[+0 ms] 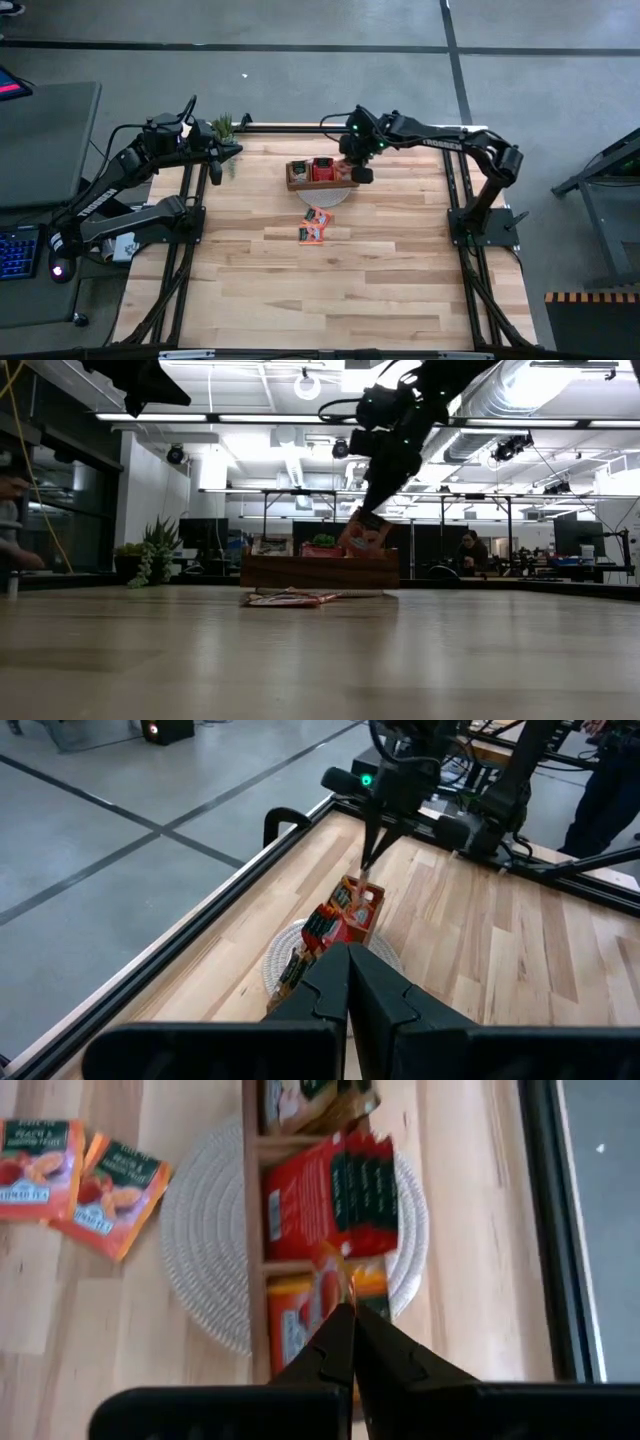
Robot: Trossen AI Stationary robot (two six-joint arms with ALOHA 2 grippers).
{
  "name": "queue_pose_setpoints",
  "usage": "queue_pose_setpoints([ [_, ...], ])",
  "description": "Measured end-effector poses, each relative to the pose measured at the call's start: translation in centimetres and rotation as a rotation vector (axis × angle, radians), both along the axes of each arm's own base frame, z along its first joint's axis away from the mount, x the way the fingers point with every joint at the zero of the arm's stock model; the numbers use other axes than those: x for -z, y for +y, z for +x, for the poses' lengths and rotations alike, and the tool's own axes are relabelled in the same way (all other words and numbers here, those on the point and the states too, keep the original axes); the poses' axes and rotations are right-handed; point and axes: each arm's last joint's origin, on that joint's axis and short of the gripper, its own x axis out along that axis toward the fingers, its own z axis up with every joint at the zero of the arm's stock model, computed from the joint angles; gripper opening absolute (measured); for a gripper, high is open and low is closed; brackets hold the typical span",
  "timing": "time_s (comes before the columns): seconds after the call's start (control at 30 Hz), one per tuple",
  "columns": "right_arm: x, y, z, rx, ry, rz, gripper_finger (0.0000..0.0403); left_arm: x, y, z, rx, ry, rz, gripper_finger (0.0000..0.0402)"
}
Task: Pick & Place Tea
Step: Put the orange tea bag in the right section of the wooden organizer
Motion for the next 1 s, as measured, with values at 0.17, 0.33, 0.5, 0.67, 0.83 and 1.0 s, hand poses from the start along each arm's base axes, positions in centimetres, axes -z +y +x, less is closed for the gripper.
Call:
queue_pose_setpoints([
  [0.17,0.4,-0.6,1.1,-0.026,0.075,0.022,0.0000,0.0,0.0,0.0,0.000,0.000,0.000,0.0000],
  [0.33,0.7,-0.4,1.0,-0.033,0.224,0.003,0.0000,0.0,0.0,0.0,0.001,0.003,-0.003,0.0000],
  [0.5,0.1,-0.4,1.2,-0.037,0.212,-0.003,0.0000,0.1,0.0,0.0,0.001,0.005,-0.005,0.0000],
  [0.67,-1.1,-0.5,2.1,-0.062,0.130,-0.033,0.0000,0.1,0.0,0.0,0.001,0.005,-0.004,0.0000],
  [0.83,-1.1,-0.5,2.1,-0.076,0.122,-0.027,0.0000,0.1,0.0,0.0,0.001,0.005,-0.005,0.0000],
  [1.0,0.3,-0.4,2.3,-0.113,0.183,-0.003,0.0000,0.0,0.0,0.0,0.001,0.005,-0.004,0.0000],
])
